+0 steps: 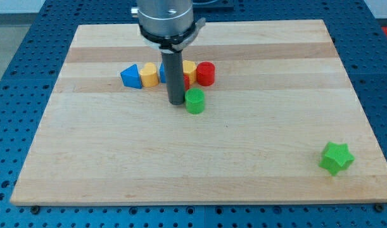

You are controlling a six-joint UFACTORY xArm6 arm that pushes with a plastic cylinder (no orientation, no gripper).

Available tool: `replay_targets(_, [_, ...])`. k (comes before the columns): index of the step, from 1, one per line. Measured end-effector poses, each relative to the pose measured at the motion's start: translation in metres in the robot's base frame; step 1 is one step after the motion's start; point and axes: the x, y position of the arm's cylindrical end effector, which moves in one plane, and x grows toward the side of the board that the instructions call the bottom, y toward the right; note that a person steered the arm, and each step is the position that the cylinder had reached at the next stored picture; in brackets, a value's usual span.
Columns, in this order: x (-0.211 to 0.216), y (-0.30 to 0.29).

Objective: Move the green circle towards the bottom right corner of the board

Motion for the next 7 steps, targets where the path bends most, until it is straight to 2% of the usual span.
replay_targets(2, [0.003, 0.047])
replay_targets(7, [0.047, 0.141])
